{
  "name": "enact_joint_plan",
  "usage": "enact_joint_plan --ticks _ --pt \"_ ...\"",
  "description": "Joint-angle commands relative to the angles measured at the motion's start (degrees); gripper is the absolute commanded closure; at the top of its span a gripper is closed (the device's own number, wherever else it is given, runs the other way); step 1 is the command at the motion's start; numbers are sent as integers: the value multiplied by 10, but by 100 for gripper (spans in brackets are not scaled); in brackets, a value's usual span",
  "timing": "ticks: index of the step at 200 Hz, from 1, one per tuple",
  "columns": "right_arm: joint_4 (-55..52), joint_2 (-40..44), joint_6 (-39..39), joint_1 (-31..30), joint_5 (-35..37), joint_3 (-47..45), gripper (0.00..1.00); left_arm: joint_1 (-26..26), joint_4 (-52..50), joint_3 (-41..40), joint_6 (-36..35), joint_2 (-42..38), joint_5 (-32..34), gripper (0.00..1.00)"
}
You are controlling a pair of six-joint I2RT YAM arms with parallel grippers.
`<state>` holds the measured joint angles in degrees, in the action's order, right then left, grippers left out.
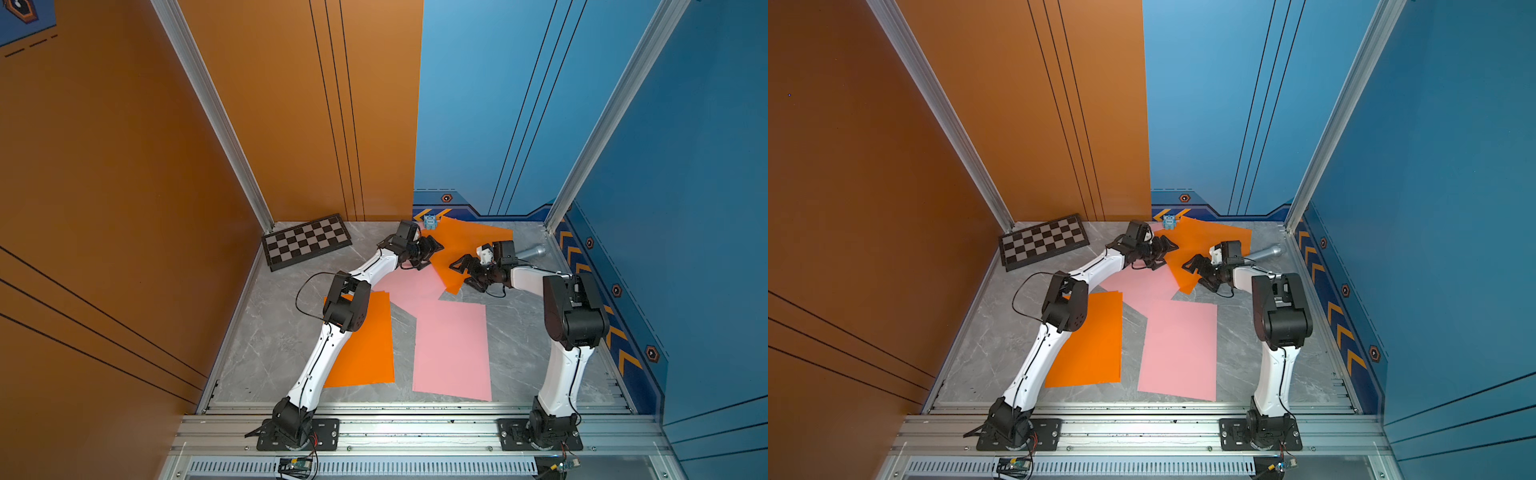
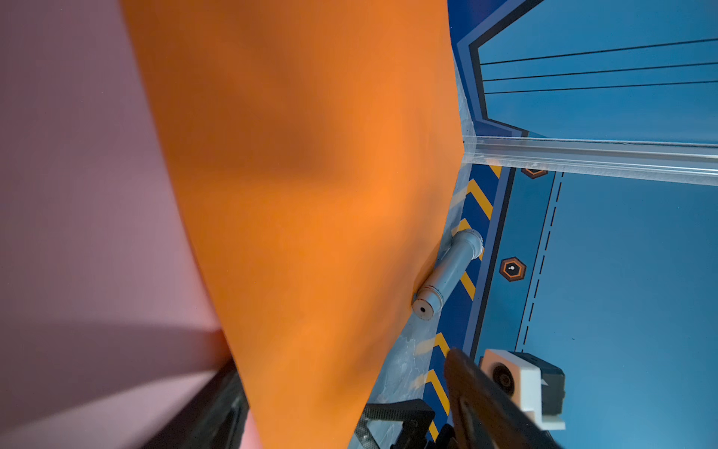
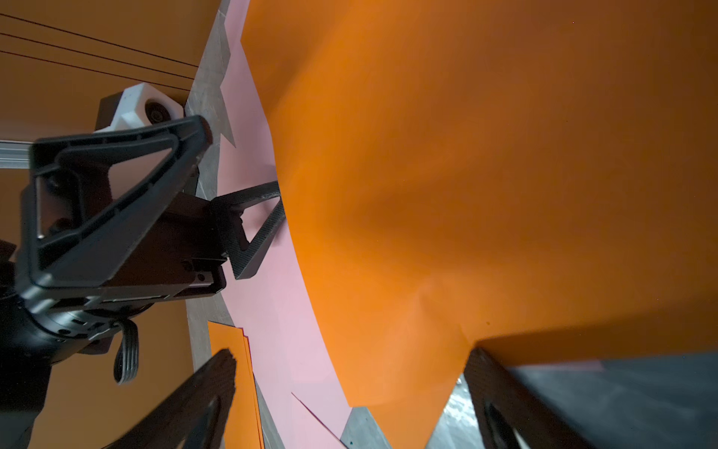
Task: Sort the scattered colored papers by color
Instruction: Pick up the colored paper.
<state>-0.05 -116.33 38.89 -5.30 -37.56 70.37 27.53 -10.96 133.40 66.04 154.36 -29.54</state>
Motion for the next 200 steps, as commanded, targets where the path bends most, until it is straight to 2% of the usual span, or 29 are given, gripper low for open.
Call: enact_joint_plan --ticks 1,36,60,100,156,182,200 --pt "-84 -61 16 -11 31 -20 5 5 -23 7 5 22 8 20" --pt "-83 -73 21 -24 31 -12 6 5 -21 16 10 25 5 21" --pt "-82 -73 21 -25 31 -13 6 3 24 15 30 24 -9 31" --pt "-82 -72 19 -25 31 -17 6 -1 37 14 37 19 -11 43" --pt "-83 -65 18 -23 30 -18 6 -6 41 16 26 12 -13 75" --pt "-83 -42 18 -15 26 -23 5 -9 41 29 17 13 -18 100" --pt "-83 -7 18 0 19 -32 5 -11 42 50 11 16 -25 100"
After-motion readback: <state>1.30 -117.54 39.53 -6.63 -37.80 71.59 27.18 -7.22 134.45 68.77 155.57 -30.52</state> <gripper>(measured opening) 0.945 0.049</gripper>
